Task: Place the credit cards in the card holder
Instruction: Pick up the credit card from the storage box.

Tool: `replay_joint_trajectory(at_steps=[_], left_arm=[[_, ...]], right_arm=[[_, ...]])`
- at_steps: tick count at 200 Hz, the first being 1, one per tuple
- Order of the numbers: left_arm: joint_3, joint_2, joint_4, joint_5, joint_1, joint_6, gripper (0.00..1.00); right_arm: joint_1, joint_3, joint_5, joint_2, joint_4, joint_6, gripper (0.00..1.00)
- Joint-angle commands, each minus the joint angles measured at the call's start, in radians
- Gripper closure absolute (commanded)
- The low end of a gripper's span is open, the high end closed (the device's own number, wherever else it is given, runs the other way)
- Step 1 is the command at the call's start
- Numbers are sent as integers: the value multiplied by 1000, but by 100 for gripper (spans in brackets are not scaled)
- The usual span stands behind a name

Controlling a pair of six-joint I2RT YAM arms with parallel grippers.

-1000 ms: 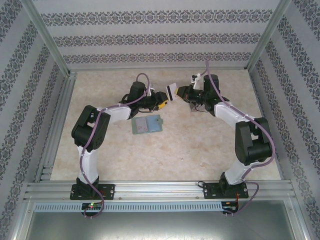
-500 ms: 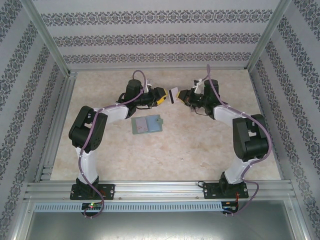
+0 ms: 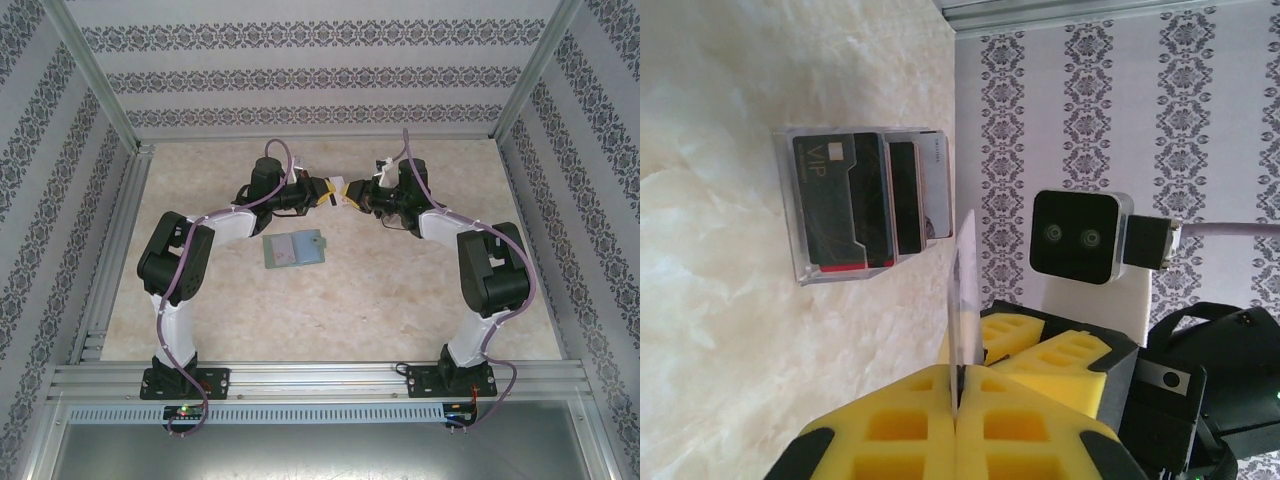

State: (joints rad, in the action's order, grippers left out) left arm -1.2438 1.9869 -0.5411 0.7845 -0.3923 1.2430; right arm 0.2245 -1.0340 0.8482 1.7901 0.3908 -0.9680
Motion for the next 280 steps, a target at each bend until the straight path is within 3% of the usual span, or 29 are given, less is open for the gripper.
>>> replay_joint_trajectory(at_steps=[1, 45, 81, 149, 280], left_arm=[[-27, -16, -7, 18, 19, -28, 100], [-80, -17, 145, 127, 41, -129, 100], [-114, -9, 201, 202, 45, -183, 100], [-146, 17, 182, 237, 44, -178, 100], [-87, 10, 108, 226, 64, -134, 100]], right_arm=[[-11, -23, 28, 1, -6, 33, 74], [-135, -84, 156, 25, -134, 90, 66], [-138, -152, 268, 80, -254, 162, 66], [-65, -169, 296, 101, -232, 153, 65], [-58, -176, 279, 78, -176, 92, 63]])
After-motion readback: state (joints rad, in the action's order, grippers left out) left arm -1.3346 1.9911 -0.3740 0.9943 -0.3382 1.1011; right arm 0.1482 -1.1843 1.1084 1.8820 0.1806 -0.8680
